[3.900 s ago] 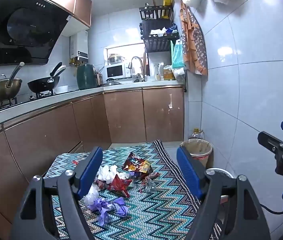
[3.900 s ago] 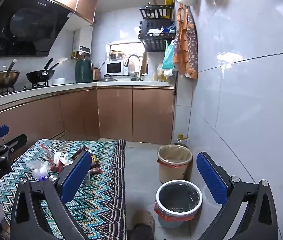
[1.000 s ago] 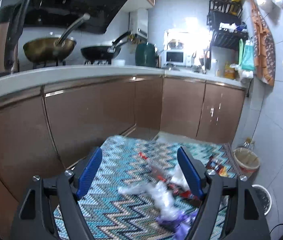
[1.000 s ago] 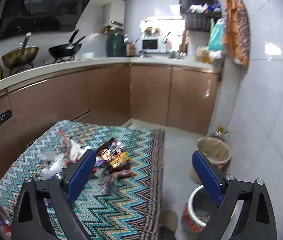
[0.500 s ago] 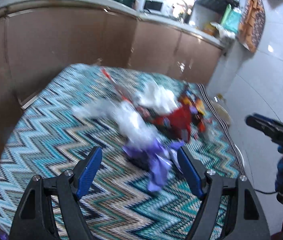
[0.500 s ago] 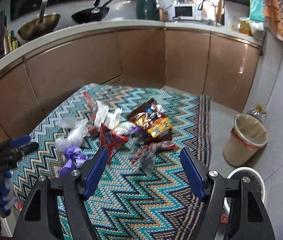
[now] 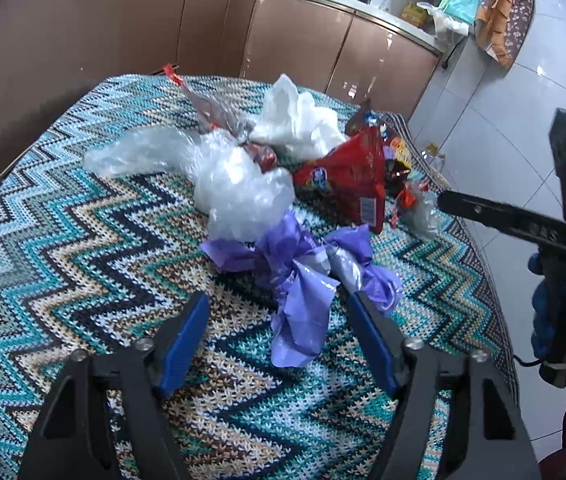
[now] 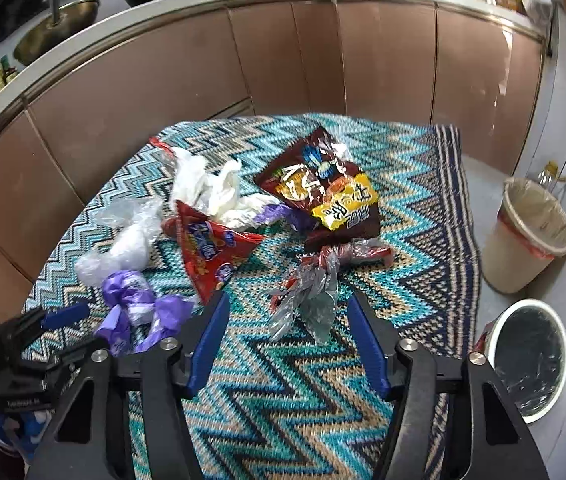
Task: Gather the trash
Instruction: 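Lower the left tool onto the purple plastic wrapper and close it, then carry the purple wrapper with the left tool to the white-rimmed bin while the right tool carries a clear wrapper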
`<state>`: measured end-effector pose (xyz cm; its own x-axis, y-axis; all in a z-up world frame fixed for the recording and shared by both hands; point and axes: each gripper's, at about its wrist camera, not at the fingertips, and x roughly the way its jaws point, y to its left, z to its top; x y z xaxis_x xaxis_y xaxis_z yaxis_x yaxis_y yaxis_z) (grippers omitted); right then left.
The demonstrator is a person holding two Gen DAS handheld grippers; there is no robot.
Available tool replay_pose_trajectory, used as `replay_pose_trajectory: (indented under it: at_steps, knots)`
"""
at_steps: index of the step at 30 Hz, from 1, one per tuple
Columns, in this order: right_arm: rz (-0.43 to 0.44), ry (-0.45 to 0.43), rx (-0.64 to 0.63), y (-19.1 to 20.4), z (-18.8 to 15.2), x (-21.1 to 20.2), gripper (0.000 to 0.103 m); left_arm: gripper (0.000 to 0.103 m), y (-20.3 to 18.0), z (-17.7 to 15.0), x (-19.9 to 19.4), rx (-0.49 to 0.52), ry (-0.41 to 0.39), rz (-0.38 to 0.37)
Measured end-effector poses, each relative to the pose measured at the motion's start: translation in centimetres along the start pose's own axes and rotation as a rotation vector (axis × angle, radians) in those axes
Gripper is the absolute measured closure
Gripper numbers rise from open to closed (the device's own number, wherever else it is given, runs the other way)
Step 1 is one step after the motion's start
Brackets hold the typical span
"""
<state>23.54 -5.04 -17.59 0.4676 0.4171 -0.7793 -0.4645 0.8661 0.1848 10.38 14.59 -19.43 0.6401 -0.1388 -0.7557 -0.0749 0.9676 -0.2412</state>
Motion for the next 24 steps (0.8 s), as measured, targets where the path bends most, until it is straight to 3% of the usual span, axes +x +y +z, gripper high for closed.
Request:
replay_pose_trajectory:
  at_steps: [5, 8, 12, 13, 16, 24]
  knots:
    - [0.018, 0.041, 0.053, -1.0, 0.1, 2.3, 0.051, 0.053, -0.4, -0.2, 1.0, 0.007, 0.035, -0.015]
    - [0.043, 0.066, 0.080, -1.4, 0.1, 3.6, 0.058, 0.072, -0.5, -0.2, 1.5, 0.004, 0.057, -0.029]
    - [0.095, 0.092, 0.106, -1.6, -0.3, 4.5, 0.089, 0.090, -0.7, -0.4, 1.6, 0.004, 0.067, -0.043]
    - [0.101, 0.091, 0.106, -1.6, -0.4, 4.5, 0.095, 0.091, -0.8, -0.4, 1.5, 0.006, 0.065, -0.047]
    - [0.108, 0.084, 0.087, -1.1, -0.8, 4.0, 0.100, 0.093, -0.9, -0.7, 0.7, 0.010, 0.053, -0.054]
    - [0.132, 0.034, 0.015, 0.6, -2.4, -0.6, 0.101, 0.095, -1.3, -1.9, -2.6, 0.032, 0.002, -0.046]
